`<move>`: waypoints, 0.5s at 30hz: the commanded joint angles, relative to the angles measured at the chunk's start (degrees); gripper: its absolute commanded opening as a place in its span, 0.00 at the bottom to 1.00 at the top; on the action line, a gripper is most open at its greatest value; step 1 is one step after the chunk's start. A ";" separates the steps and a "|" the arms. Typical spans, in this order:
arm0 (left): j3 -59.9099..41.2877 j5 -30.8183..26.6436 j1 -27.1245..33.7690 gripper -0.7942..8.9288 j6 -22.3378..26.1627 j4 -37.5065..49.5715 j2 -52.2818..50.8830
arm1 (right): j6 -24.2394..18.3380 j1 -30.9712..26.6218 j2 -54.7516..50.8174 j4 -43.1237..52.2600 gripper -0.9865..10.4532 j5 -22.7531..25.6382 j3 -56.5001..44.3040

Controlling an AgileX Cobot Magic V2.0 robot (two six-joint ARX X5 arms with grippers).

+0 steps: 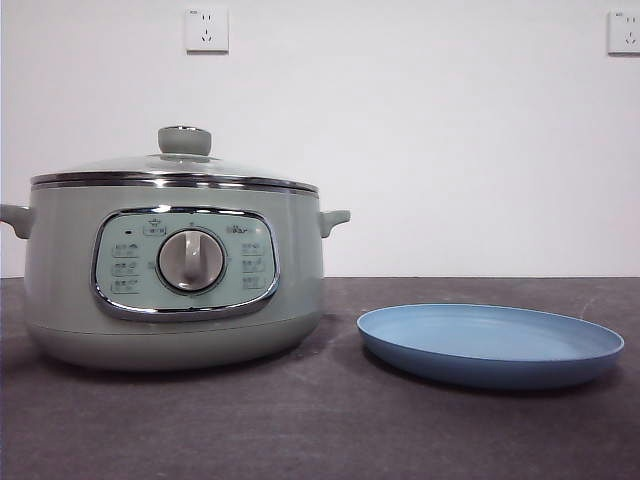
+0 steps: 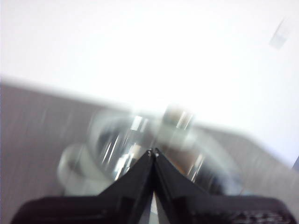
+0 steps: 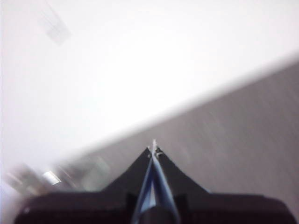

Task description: Take the potato out from the steamer,put the potato on the plate,close the lid

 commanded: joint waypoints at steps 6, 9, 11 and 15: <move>19.91 -0.24 0.15 0.07 0.11 0.57 4.24 | -1.55 0.07 7.50 1.66 0.08 -2.21 21.00; 27.47 0.02 0.15 0.07 2.71 -1.20 8.70 | -4.31 0.07 12.96 0.85 0.08 -6.47 30.25; 31.98 0.66 0.15 0.07 4.74 -2.73 11.74 | -5.64 0.07 16.63 -0.20 0.08 -9.38 35.80; 42.56 3.80 0.15 0.07 8.85 -8.22 19.98 | -10.23 0.11 25.38 -4.00 0.08 -15.34 48.02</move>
